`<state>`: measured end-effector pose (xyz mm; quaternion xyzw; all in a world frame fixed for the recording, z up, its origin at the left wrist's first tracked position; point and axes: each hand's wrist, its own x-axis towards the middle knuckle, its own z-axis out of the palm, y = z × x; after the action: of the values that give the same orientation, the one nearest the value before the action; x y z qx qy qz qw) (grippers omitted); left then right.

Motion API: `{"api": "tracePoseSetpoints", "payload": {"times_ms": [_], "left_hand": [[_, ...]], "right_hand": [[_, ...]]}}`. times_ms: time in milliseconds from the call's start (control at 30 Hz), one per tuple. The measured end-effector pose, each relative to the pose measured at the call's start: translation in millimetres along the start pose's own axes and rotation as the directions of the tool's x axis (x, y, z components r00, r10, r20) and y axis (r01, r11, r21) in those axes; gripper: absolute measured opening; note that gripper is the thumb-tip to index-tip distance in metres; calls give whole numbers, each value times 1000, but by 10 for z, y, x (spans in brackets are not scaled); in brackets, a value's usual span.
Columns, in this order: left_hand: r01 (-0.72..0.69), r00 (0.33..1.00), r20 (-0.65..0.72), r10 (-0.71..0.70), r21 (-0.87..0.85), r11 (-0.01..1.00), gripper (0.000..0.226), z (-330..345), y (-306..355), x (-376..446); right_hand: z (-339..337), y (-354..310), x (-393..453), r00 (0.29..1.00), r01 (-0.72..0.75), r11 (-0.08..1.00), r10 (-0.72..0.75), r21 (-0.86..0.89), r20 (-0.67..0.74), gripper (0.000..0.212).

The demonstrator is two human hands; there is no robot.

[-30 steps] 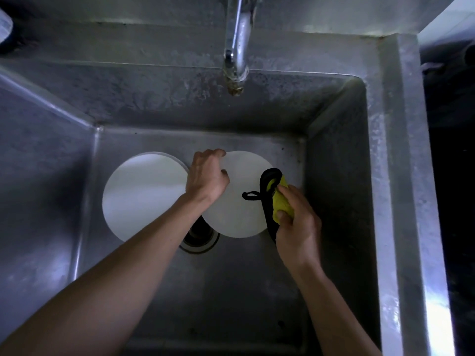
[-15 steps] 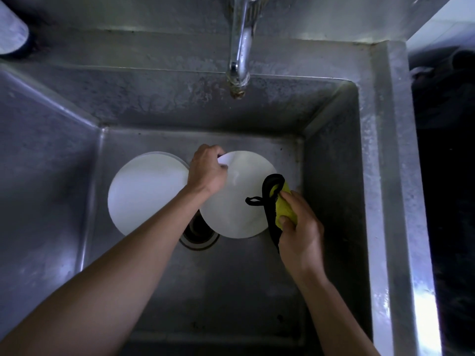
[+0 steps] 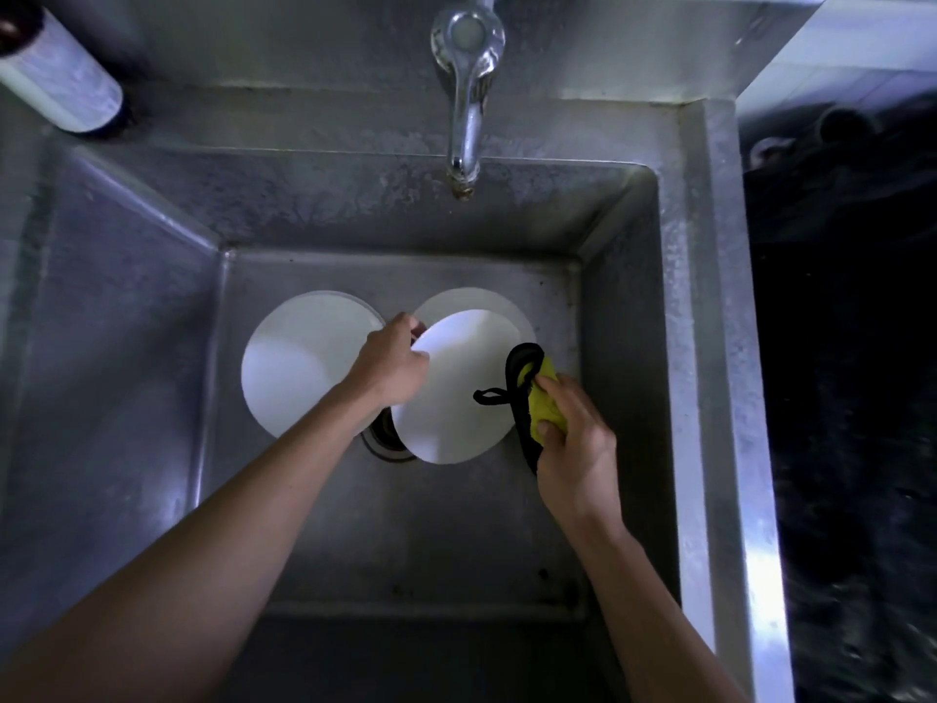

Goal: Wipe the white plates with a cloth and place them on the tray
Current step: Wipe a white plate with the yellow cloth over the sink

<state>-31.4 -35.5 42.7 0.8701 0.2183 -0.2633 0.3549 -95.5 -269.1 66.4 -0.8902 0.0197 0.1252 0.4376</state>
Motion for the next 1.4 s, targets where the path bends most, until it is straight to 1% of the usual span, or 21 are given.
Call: {"api": "tracePoseSetpoints", "payload": {"times_ms": [100,233,367,433,500,533,600,767,833,900,967,1033,1133,1200,1333,1400], "left_hand": [[64,996,75,-53,-157,986,11,3,-24,-308],[182,983,84,-163,-353,918,18,-36,-43,-743],[256,962,73,-262,-570,781,25,-143,-76,-1092],[279,948,81,-306,-674,684,25,-193,-74,-1257],[278,942,94,-323,-757,592,26,-252,-40,-1413],[261,947,95,-308,-785,562,26,-280,-15,-1487],[225,962,105,-251,-825,519,28,-335,57,-1642],[164,984,119,-130,-888,429,35,-437,243,-1949],[150,987,113,-113,-901,408,36,-489,263,-2033],[133,990,103,-95,-909,395,36,-535,266,-2108],[117,992,92,-82,-916,384,35,-566,286,-2181],[95,995,73,-72,-925,368,35,-591,333,-2259],[46,999,39,-28,-939,341,37,-611,434,-2375],[29,999,33,6,-944,328,39,-608,501,-2437],[21,999,35,34,-939,344,43,-584,574,-2497],[28,999,42,33,-932,361,48,-571,581,-2518]], "right_hand": [[-40,-103,-120,1000,20,1000,-19,-22,5,60],[-127,-357,-287,997,76,997,-76,-25,23,60],[-222,-622,-453,993,97,994,-94,-47,73,53],[-256,-746,-522,988,112,992,-105,-61,109,52],[-287,-884,-569,983,122,989,-109,-79,148,54],[-304,-959,-588,980,130,988,-115,-88,163,52],[-334,-1121,-625,969,181,975,-154,-128,195,49],[-387,-1439,-719,917,325,924,-258,-199,304,51],[-465,-1479,-772,901,351,914,-272,-201,338,51],[-593,-1473,-817,876,413,886,-323,-210,357,52],[-721,-1464,-834,846,489,831,-377,-267,378,52],[-819,-1470,-839,830,521,789,-378,-326,411,53],[-923,-1463,-840,826,536,737,-360,-411,434,53],[-978,-1447,-843,839,530,713,-365,-459,404,53],[-992,-1436,-767,909,413,740,-297,-530,294,53],[-978,-1458,-679,933,356,771,-261,-529,247,54]]}}
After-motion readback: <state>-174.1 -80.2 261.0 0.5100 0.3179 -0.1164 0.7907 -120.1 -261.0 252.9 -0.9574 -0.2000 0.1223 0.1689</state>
